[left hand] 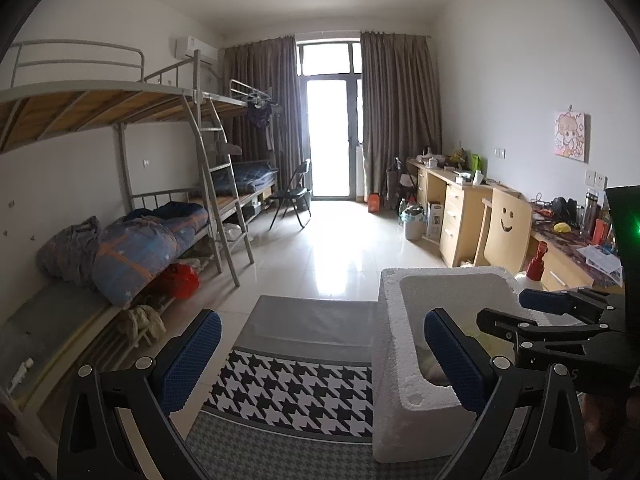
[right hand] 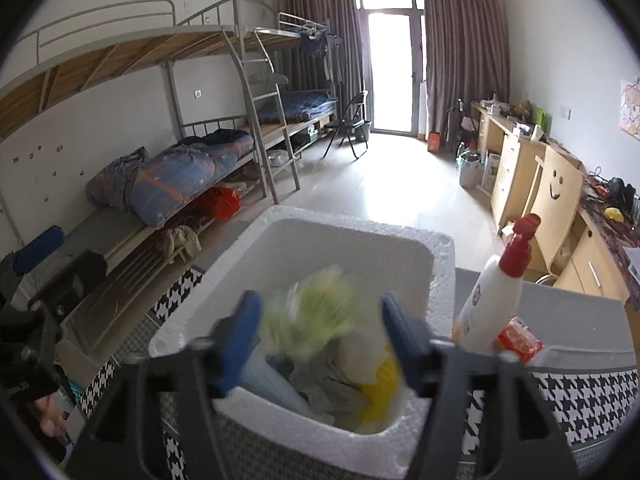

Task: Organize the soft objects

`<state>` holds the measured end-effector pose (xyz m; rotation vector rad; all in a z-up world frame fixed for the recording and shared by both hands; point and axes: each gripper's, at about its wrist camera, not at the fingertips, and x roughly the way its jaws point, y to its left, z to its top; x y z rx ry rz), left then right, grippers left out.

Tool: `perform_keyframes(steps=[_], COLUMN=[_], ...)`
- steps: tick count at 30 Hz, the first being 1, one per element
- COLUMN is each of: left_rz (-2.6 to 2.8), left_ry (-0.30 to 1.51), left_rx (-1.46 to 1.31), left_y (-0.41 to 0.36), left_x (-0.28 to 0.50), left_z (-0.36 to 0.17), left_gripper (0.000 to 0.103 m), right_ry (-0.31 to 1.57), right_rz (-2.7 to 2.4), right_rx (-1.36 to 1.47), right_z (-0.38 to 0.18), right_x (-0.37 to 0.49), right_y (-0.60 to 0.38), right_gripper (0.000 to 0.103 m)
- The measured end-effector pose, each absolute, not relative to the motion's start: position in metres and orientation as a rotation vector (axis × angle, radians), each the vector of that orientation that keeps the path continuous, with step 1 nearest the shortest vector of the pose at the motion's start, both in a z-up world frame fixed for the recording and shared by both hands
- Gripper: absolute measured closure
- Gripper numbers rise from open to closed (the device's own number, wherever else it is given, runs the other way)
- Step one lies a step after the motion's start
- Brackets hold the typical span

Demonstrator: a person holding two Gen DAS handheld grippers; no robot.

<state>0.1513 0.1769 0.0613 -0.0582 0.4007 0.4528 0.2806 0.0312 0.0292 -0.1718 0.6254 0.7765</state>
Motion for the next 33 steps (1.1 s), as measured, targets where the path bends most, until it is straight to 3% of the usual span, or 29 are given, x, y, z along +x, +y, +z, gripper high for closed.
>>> perform_keyframes(steps=[11,18,33], left_rz=[0.436,0.434,0.382], left_ry=[0.392,0.389,0.339], left_rx=[-0.053,-0.048,-0.029], left_y=[0.165,0.159,0.13], left_x=[0.148,0.144,0.117], left_z=[0.065,0.068,0.078], left_gripper=[0.001,0.001,0.001], right_ry=[0.595,0.519,0.454], right_rz=[0.78,0.757,0.721], right_rx=[-0.163,-0.135,-0.094], right_z=[0.037,0.049,0.059], right_x=[0.27,0.254,0.231], right_y=[0.02,0.003,-0.03], right_gripper=[0.031,0.009,0.009])
